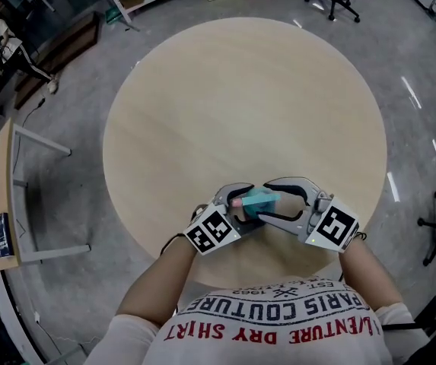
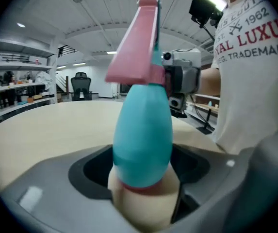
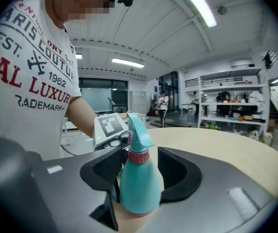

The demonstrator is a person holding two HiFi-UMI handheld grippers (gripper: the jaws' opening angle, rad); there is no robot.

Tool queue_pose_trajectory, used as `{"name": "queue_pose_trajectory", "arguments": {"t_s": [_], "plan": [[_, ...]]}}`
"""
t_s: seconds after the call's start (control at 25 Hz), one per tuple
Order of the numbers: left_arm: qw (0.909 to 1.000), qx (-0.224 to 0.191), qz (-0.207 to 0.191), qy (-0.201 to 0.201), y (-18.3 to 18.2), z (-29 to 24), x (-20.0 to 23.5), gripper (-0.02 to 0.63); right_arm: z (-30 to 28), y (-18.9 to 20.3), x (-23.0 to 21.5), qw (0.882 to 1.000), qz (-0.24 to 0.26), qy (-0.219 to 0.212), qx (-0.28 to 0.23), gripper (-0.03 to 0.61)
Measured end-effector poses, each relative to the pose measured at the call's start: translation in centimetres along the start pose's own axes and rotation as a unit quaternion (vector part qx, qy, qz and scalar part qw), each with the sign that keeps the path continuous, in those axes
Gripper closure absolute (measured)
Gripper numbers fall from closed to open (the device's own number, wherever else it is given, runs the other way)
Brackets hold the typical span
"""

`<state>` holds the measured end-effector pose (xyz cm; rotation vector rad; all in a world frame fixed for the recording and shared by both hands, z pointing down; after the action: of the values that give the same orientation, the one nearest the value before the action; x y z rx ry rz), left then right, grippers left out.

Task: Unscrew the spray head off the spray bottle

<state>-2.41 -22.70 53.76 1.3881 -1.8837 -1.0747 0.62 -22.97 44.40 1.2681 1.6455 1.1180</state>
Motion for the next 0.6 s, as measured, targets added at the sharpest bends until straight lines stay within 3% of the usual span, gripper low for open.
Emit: {"name": "queue_pose_trajectory", "arguments": {"t_s": [0.12,0.2,0.4,0.48,0.6], "plan": [[0.995,0.006,0.057,-0.083,0.2,0.0,0.3,0.249,1.0,0.4,-0.2,0.993,-0.073,0.089,-0.039,0.362],[0.987,0.011,0.087,-0.135,0.2,0.0,0.6,0.249,1.1,0.5,0.0,0.985,-0.114,0.122,-0.049,0.385],[0.9672,0.025,0.135,-0.213,-0.1,-0.2,0.7,0.249,-0.2,-0.1,0.4,0.981,-0.101,0.158,-0.043,0.389],[0.9609,0.028,0.148,-0.232,-0.1,-0.2,0.7,0.249,-0.3,-0.2,0.1,0.979,-0.094,0.176,-0.039,0.434],[0.9573,0.027,0.156,-0.242,-0.1,-0.2,0.6,0.249,-0.5,-0.2,0.1,0.98,-0.08,0.179,-0.039,0.443]]}}
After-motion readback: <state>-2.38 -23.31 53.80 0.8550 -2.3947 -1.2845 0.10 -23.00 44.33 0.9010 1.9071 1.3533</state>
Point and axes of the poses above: the fingertips, and each gripper's own axes: z backward along the fingers, x to its left, y out of its underside, the point moved 3 cm from there along z, backward along the fingers, and after that the axes turned 6 degrees about -z, right-handed, at the moved point
